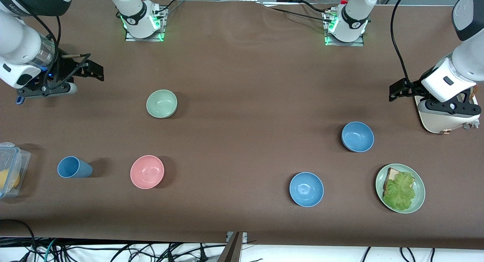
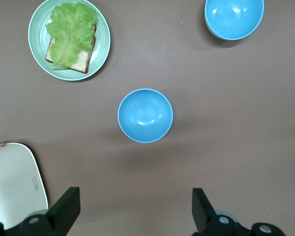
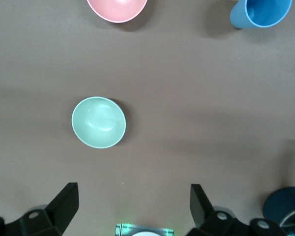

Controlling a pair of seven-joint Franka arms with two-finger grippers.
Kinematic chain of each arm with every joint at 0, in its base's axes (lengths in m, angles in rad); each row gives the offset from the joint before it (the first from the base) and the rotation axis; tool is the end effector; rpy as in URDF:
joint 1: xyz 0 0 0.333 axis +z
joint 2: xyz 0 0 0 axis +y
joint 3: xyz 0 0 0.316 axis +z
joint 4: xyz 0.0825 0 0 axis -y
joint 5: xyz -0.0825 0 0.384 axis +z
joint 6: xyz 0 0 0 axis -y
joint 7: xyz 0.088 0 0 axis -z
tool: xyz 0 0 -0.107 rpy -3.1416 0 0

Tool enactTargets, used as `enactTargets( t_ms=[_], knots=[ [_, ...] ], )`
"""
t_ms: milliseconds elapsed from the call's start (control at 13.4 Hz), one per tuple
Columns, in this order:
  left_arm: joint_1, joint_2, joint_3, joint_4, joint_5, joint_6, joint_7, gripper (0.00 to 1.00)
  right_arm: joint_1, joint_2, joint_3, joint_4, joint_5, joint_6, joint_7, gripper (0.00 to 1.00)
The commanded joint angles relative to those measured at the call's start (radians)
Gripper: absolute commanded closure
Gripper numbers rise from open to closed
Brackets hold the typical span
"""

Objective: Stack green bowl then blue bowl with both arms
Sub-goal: 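Reach the right gripper down to the pale green bowl rim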

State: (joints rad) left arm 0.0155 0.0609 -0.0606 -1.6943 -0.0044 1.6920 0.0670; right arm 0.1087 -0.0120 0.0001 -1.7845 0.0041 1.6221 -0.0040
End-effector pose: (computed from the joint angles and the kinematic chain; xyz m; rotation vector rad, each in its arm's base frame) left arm 0.5747 -0.0255 0.5418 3.1264 -0.1744 -0.0987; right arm 0.5392 0.0593 0.5349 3.1240 0.1756 -0.2357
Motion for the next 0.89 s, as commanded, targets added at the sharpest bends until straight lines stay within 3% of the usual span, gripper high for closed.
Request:
enactTargets(
  t_ms=[0, 521, 819],
  knots=[
    [0.003, 0.014, -0.002, 0.03, -0.016, -0.005, 0.019, 0.0, -0.004, -0.085, 0.012, -0.217, 0.002, 0.16, 0.015, 0.0],
    [0.003, 0.016, -0.002, 0.03, -0.016, -0.005, 0.019, 0.0, -0.003, -0.063, 0.043, -0.691, 0.005, 0.765, 0.064, 0.0],
    [0.003, 0.016, -0.002, 0.03, -0.016, -0.005, 0.019, 0.0, 0.028, 0.042, 0.096, -0.727, 0.004, 0.958, 0.203, 0.0]
  ],
)
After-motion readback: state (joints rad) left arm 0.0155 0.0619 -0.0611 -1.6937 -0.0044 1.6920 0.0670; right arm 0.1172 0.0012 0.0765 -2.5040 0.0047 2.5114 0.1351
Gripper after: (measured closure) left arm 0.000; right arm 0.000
